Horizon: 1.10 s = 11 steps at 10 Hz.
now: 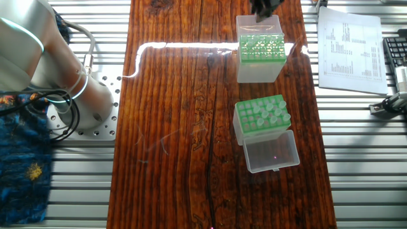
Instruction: Transfer all large pipette tips from one holder to another
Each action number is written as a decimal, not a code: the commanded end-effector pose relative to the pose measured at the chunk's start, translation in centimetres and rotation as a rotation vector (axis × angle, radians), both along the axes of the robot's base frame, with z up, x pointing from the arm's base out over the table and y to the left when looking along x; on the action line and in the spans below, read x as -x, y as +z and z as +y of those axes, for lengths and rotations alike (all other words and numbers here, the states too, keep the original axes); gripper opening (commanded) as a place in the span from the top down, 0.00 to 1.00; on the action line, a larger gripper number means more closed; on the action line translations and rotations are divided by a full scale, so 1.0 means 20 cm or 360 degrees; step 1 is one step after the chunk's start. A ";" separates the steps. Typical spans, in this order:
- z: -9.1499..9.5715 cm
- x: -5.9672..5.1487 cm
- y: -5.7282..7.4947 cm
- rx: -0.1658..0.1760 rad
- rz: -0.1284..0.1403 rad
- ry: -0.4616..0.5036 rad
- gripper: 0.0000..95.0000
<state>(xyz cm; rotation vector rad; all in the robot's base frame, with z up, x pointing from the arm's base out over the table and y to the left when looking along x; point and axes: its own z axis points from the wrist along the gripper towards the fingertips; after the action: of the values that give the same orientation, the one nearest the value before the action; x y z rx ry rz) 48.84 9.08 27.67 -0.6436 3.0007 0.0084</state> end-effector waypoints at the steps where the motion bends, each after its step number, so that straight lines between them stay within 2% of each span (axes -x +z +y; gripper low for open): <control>1: -0.28 -0.08 -0.02 -0.0001 0.0044 0.0115 0.80; 4: -0.49 -0.11 -0.10 0.0075 0.0074 0.0138 0.80; 5: -0.54 -0.12 -0.14 0.0067 0.0082 0.0076 0.80; 8: -0.60 -0.08 -0.27 0.0069 0.0102 0.0004 0.80; 9: -0.62 -0.05 -0.31 0.0093 0.0101 0.0014 0.80; 11: -0.67 -0.04 -0.36 0.0101 0.0097 0.0010 0.80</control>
<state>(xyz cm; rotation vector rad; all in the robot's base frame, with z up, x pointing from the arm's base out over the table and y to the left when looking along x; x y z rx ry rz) 49.64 -4.56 20.31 -0.6533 3.0695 -0.0657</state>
